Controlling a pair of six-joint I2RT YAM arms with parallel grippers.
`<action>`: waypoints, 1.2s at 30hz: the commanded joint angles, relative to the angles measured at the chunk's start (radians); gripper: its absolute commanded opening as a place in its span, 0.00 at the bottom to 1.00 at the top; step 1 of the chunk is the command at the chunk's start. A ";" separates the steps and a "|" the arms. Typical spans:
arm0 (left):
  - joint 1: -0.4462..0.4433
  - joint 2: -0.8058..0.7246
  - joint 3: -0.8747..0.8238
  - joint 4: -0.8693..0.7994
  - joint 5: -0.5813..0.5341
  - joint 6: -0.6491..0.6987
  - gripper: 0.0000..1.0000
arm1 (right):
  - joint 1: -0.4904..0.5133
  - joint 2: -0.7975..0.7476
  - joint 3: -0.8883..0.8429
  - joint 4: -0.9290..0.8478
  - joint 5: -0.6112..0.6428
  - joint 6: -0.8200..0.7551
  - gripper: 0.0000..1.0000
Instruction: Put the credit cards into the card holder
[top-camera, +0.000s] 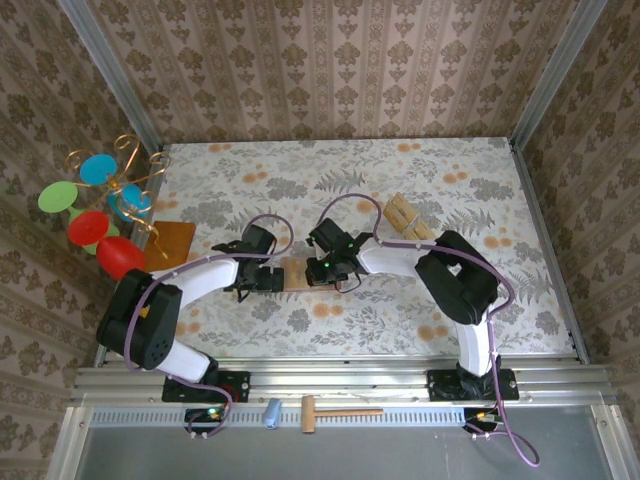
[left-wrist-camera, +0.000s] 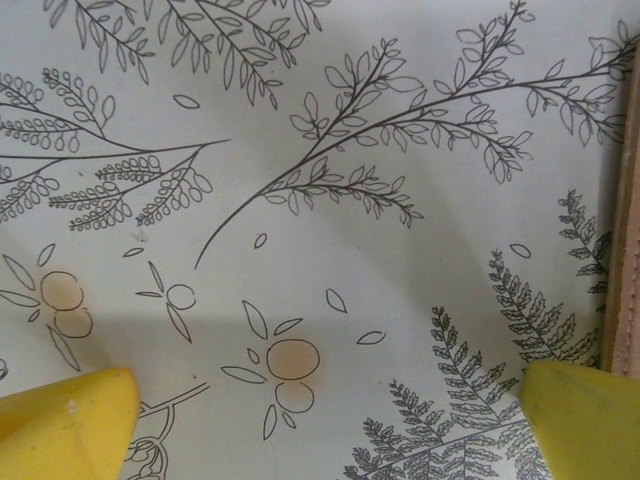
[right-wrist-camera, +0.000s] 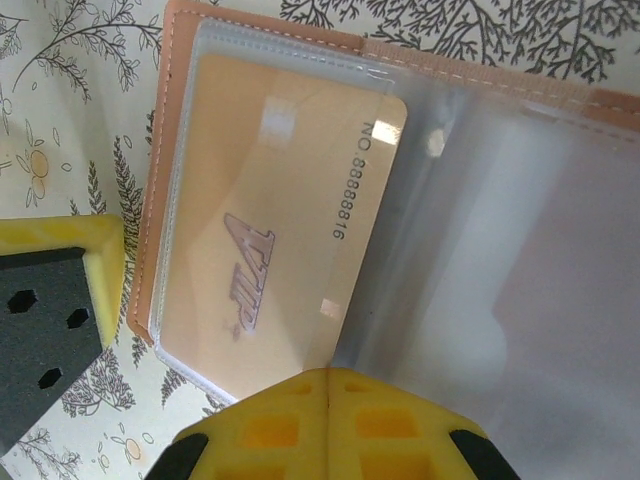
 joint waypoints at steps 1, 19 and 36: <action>-0.013 0.036 -0.024 0.005 0.017 -0.017 1.00 | 0.014 0.034 0.041 -0.004 -0.017 0.012 0.01; 0.033 -0.054 -0.009 -0.034 0.008 0.006 1.00 | -0.044 -0.105 0.006 -0.053 0.014 -0.004 0.11; 0.091 -0.104 0.041 -0.044 0.020 0.059 1.00 | -0.118 -0.094 -0.069 -0.010 0.010 0.022 0.46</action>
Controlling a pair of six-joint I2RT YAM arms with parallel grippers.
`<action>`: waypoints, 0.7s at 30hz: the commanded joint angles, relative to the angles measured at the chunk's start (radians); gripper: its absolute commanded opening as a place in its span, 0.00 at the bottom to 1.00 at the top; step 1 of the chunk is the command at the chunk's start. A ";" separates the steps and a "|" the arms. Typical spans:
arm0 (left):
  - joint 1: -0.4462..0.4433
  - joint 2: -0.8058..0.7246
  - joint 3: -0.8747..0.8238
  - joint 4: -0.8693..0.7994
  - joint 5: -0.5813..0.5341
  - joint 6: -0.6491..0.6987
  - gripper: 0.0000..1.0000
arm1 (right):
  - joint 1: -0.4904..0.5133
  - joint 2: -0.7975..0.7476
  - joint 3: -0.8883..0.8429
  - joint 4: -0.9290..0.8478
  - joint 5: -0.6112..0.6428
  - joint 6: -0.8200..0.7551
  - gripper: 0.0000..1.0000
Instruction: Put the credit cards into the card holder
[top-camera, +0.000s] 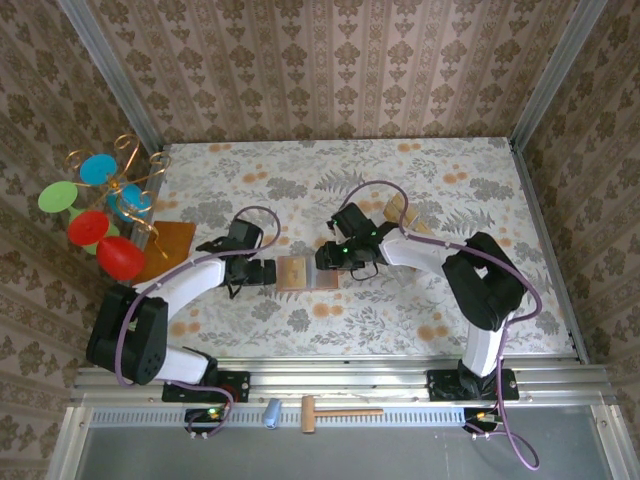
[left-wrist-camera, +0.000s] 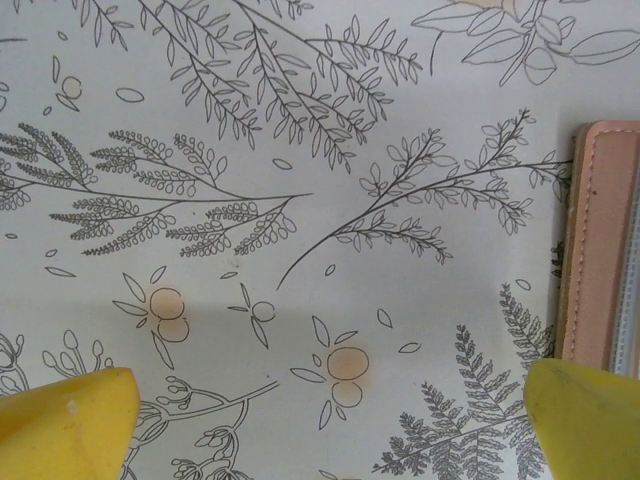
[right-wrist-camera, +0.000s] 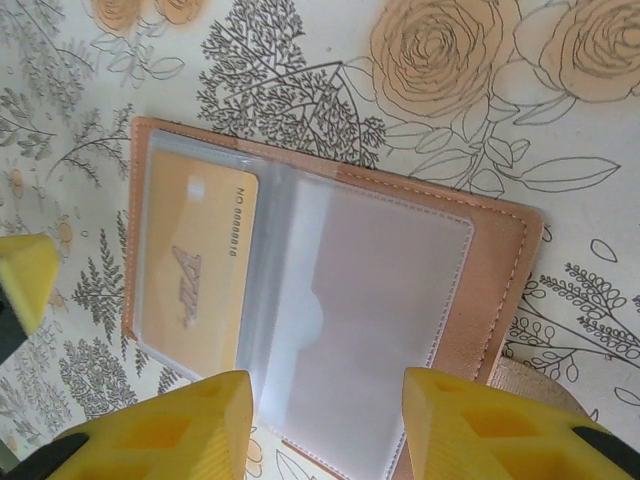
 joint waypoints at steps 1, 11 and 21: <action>0.004 -0.006 0.028 -0.018 0.002 0.023 1.00 | -0.003 0.032 0.000 0.010 0.007 0.019 0.46; 0.017 0.005 0.012 0.027 0.036 0.024 1.00 | -0.015 0.044 -0.008 0.012 0.008 0.011 0.50; 0.026 0.029 0.063 0.118 0.173 0.033 1.00 | -0.012 -0.030 -0.029 -0.011 0.017 -0.015 0.37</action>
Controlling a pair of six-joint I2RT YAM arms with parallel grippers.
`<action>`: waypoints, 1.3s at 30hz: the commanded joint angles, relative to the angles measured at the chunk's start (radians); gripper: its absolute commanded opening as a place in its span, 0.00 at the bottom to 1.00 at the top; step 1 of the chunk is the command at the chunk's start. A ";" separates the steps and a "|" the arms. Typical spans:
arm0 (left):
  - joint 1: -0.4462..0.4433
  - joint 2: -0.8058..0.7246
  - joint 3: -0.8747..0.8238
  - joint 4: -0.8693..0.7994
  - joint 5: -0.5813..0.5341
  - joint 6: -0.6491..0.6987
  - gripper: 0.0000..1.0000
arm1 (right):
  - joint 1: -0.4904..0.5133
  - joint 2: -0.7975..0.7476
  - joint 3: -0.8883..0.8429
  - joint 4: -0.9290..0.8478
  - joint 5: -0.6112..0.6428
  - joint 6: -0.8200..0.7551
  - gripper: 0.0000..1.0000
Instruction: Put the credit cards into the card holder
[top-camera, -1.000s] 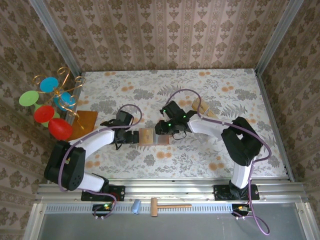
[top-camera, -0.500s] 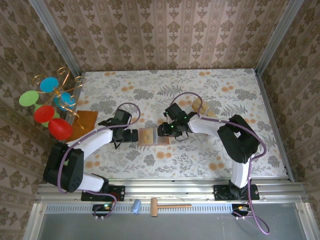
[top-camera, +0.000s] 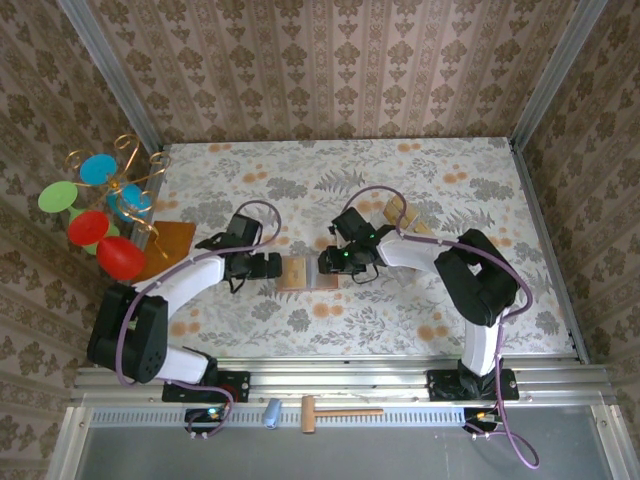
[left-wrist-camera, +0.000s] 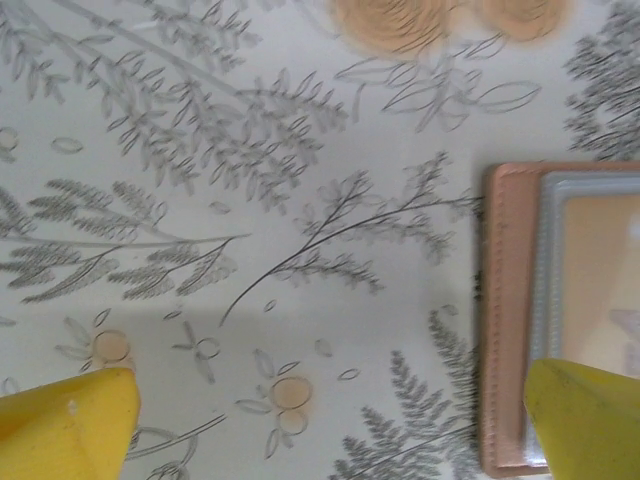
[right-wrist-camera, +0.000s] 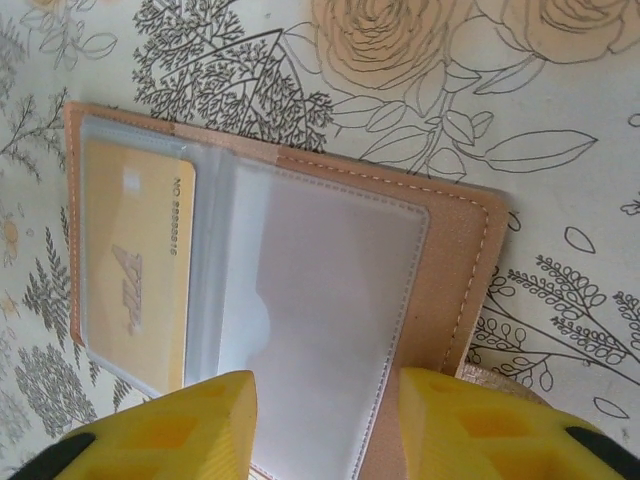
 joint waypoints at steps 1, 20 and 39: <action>0.015 0.024 0.043 0.063 0.089 0.016 1.00 | 0.000 -0.060 -0.005 -0.035 0.022 -0.022 0.32; 0.036 0.137 0.055 0.295 0.329 -0.083 1.00 | 0.068 -0.018 -0.028 -0.053 0.102 -0.050 0.00; 0.014 0.223 0.015 0.417 0.380 -0.138 1.00 | 0.057 0.005 -0.127 0.024 0.100 -0.013 0.00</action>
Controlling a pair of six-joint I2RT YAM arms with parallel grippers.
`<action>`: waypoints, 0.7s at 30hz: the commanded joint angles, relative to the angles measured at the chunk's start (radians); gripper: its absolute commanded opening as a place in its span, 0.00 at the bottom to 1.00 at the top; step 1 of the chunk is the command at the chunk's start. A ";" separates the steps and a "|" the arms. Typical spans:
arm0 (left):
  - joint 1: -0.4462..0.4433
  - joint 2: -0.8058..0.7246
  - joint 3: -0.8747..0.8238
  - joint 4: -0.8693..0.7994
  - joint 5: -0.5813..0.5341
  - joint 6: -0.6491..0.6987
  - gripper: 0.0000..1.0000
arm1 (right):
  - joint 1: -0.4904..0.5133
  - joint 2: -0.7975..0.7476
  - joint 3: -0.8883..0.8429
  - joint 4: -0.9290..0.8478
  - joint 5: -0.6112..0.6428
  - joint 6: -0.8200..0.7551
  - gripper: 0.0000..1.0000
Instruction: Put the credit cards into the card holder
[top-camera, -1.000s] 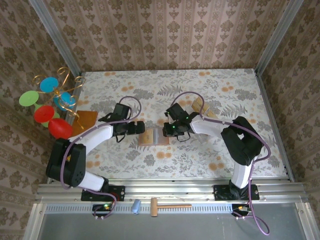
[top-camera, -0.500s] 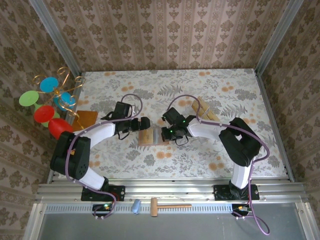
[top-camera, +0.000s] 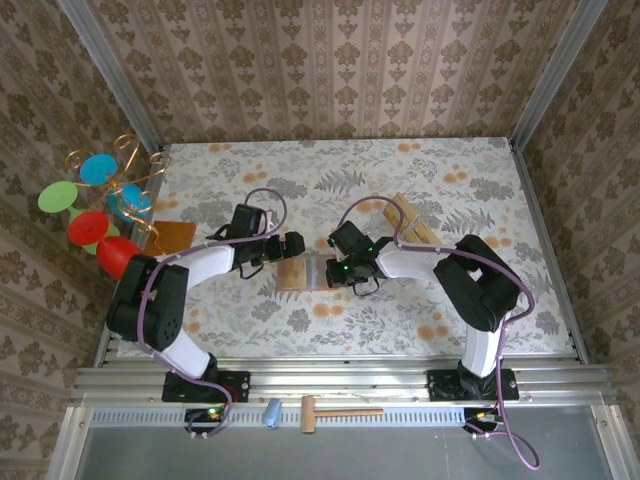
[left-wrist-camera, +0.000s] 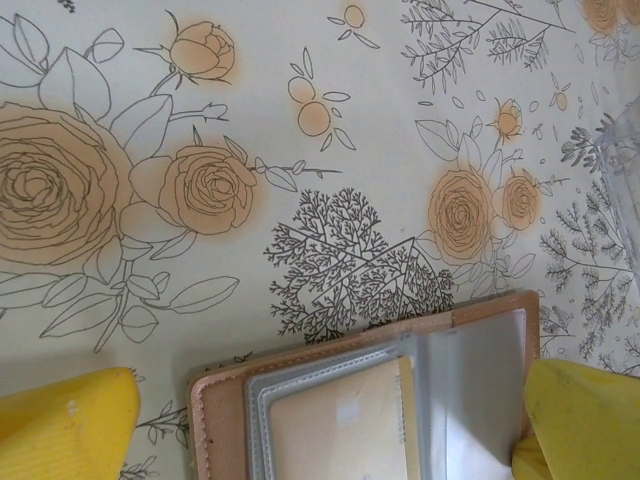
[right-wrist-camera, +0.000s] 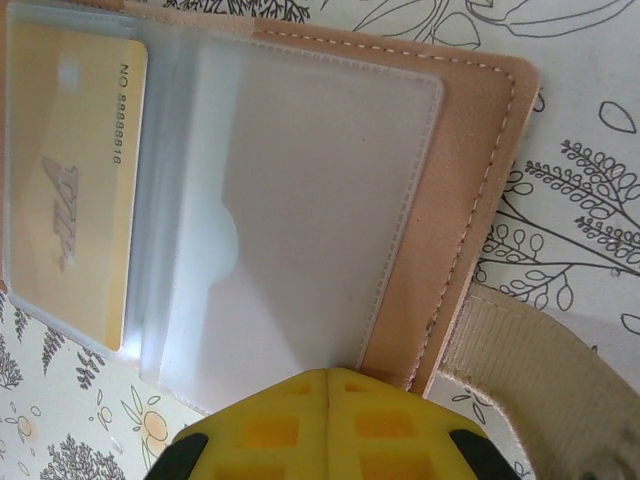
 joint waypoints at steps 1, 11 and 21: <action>-0.015 0.027 -0.006 0.028 0.024 -0.013 1.00 | -0.005 0.030 -0.036 -0.009 0.026 0.016 0.00; -0.052 0.045 -0.010 0.049 0.031 -0.025 1.00 | -0.005 0.039 -0.038 -0.005 0.022 0.020 0.00; -0.051 0.008 -0.016 0.061 0.065 -0.039 1.00 | -0.005 0.053 -0.045 0.009 0.015 0.026 0.00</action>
